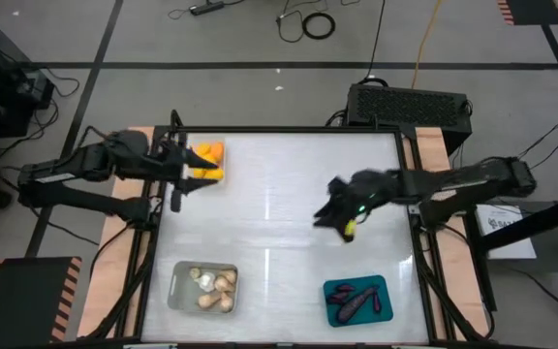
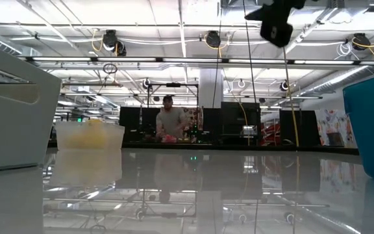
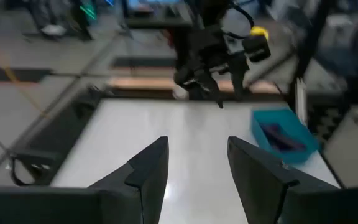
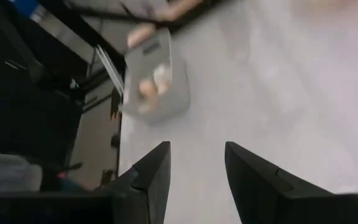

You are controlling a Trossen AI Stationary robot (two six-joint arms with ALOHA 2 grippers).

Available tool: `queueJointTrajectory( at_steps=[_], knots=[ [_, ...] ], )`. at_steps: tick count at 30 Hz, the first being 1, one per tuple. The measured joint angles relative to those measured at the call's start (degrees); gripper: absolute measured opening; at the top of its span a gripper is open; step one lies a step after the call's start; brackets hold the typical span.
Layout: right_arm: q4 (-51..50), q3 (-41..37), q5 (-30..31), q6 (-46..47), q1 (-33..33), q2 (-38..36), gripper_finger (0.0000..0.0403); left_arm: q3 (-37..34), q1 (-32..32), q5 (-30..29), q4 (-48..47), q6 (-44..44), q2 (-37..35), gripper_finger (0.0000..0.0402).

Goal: Sort produce into baskets
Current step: Return to Home Position

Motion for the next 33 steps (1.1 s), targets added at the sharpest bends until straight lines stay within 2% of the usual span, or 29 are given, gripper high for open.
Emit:
queueJointTrajectory(
  at_steps=[3, 8, 14, 16, 20, 25, 33],
  knots=[
    [-2.36, 0.00, 1.36, -7.51, -2.61, -6.53, 0.0144, -0.04, 1.06, -3.70, 1.10, -0.60, -2.36, 0.0173],
    [-11.08, 0.02, 9.65, -15.93, -5.17, -16.66, 0.0144, -4.04, 2.48, -8.90, 3.06, -3.81, -7.43, 0.0173],
    [-23.88, 0.00, 20.81, -17.50, -5.93, -25.75, 0.0144, -13.63, 2.64, -11.27, 6.66, -7.71, -15.38, 0.0173],
    [-25.61, -0.21, 22.84, -17.53, -5.93, -27.89, 0.0144, -17.98, 2.64, -12.00, 9.08, -8.42, -18.35, 0.0173],
    [-23.58, -4.69, 22.98, -17.56, -5.93, -33.55, 0.0144, -27.27, 2.64, -15.22, 14.26, -11.20, -24.56, 0.0173],
    [-15.68, -16.55, 22.93, -14.49, -5.93, -43.47, 0.0144, -37.35, 2.65, -17.85, 20.65, -13.58, -31.74, 0.0173],
    [-6.89, -31.19, 22.72, -8.32, -5.93, -58.66, 0.0144, -47.17, 2.99, -19.34, 20.68, -19.24, -40.71, 0.0173]
  ],
)
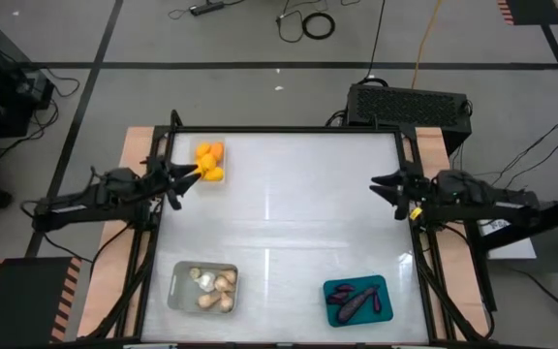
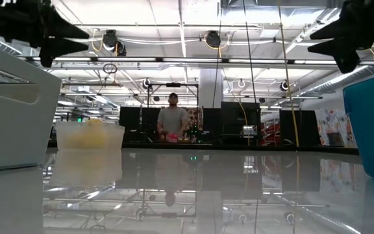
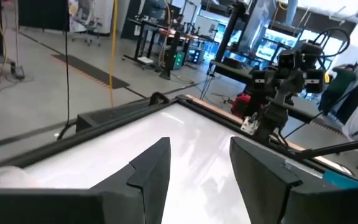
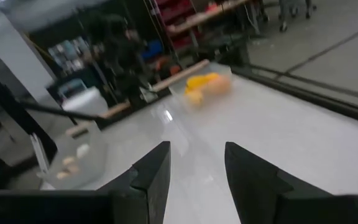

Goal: Sort produce into baskets
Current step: Return to Home Position

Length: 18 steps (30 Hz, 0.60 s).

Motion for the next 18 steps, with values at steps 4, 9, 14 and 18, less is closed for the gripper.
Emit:
queueJointTrajectory(
  at_steps=[4, 9, 14, 18],
  knots=[
    [1.40, -3.11, 0.90, 0.08, 0.01, -6.28, 0.0144, -3.18, -0.02, -0.04, -0.98, -1.26, -3.25, 0.0173],
    [0.87, -4.74, 2.64, -0.02, 0.02, -8.86, 0.0144, -5.30, 0.02, -1.11, -4.35, -5.13, -5.03, 0.0173],
    [1.60, -6.23, 2.78, 0.53, 0.02, -9.03, 0.0144, -6.03, 0.02, -0.43, -5.87, -6.59, -5.19, 0.0173],
    [2.38, -8.15, 2.80, 2.34, 0.02, -9.03, 0.0144, -6.12, 0.01, 0.07, -7.00, -7.85, -5.19, 0.0173]
  ],
)
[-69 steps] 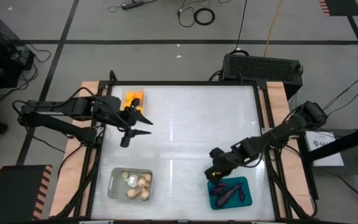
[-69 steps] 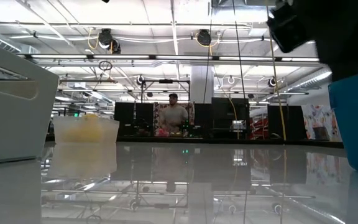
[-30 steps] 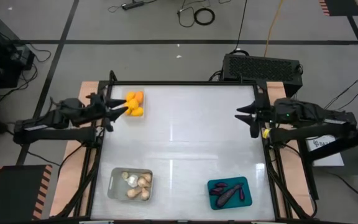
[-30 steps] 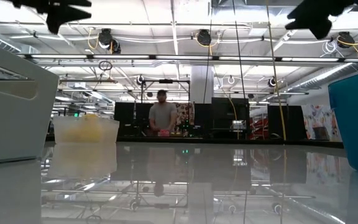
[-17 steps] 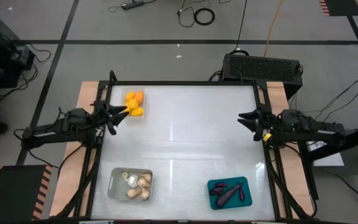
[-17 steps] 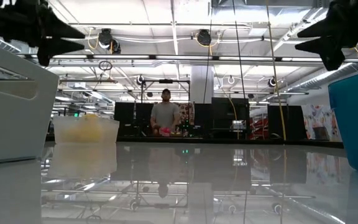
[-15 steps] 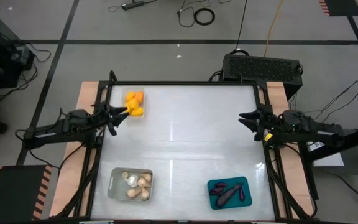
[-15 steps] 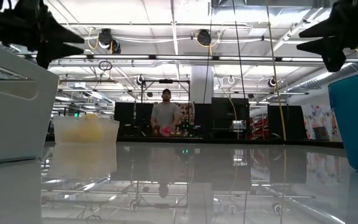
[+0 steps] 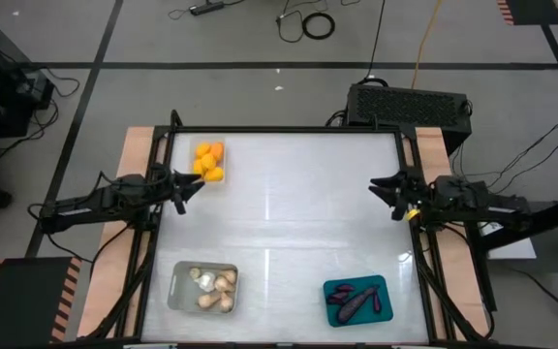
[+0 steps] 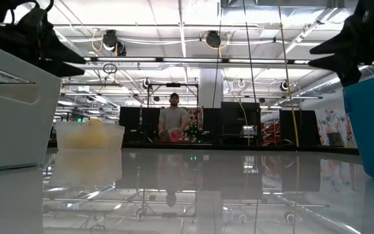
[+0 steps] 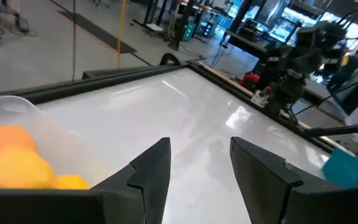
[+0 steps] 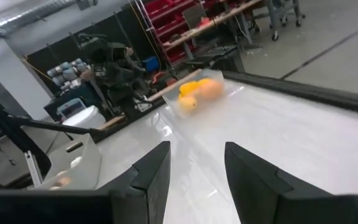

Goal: Sort produce into baskets
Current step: Return to Home Position

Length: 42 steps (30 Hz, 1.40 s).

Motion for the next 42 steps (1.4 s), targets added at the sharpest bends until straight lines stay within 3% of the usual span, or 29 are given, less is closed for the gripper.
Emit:
queueJointTrajectory(
  at_steps=[8, 14, 17, 20, 26, 29, 36, 42],
  knots=[
    [13.03, -8.00, -3.11, 2.22, 0.00, 0.04, 0.0144, -0.01, -0.01, 5.61, 1.05, -2.07, 0.10, 0.0173],
    [15.91, -11.54, -6.57, 7.52, 0.01, 0.05, 0.0143, -5.15, -0.03, 11.87, 15.14, -2.17, 0.11, 0.0173],
    [16.39, -11.54, -8.98, 9.22, 0.04, 0.09, 0.0143, -6.08, -0.03, 13.30, 14.91, -2.26, 0.11, 0.0173],
    [15.81, -11.54, -9.06, 9.76, 0.03, 0.34, 0.0143, -6.14, -0.03, 12.95, 13.46, -0.98, 0.11, 0.0173],
    [15.79, -11.54, -9.28, -6.85, 0.00, 1.02, 0.0143, -6.14, -0.03, 5.72, 7.19, 2.86, 0.11, 0.0173],
    [15.82, -11.54, -9.06, -5.65, 0.02, 1.04, 0.0143, -6.14, -0.03, 4.45, 6.40, 3.03, 0.13, 0.0173],
    [16.20, -11.54, -4.86, -2.23, 0.02, 1.18, 0.0144, -6.14, -0.03, 5.00, 6.27, 12.76, 0.15, 0.0173],
    [16.64, -11.54, -1.35, -8.72, 0.00, 1.33, 0.0144, -6.14, -0.03, 5.13, 5.74, 8.58, 0.15, 0.0173]
  ],
)
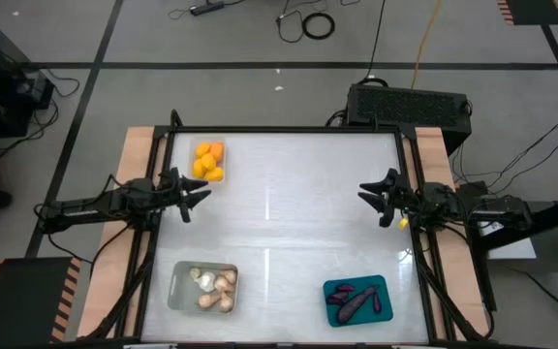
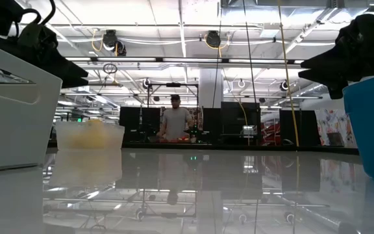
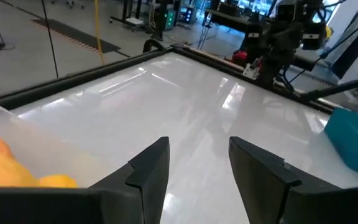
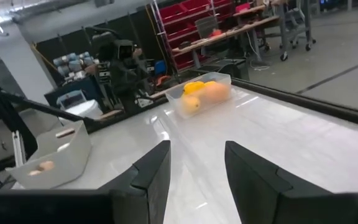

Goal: Sort produce into baskets
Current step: Return to Home Position

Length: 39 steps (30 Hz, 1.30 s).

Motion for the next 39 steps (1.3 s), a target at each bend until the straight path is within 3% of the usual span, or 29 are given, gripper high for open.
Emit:
queueJointTrajectory(
  at_steps=[2, 5, 8, 39],
  knots=[
    [0.06, 0.00, -0.13, -0.91, 0.00, 0.17, 0.0144, 0.00, -0.02, -0.65, -0.26, 0.02, 0.02, 0.0173],
    [-0.03, 0.00, -0.53, -1.25, 0.04, 1.01, 0.0144, 0.00, 0.00, -7.68, -1.21, 2.38, 0.00, 0.0173],
    [0.00, 0.00, -0.45, -0.53, 0.04, 1.48, 0.0144, 0.13, 0.00, -10.97, -2.87, 5.49, 0.01, 0.0173],
    [0.00, 0.00, -0.36, 0.02, 0.05, 1.49, 0.0144, 0.02, 0.00, -11.13, -2.47, 4.46, 1.03, 0.0173]
  ],
)
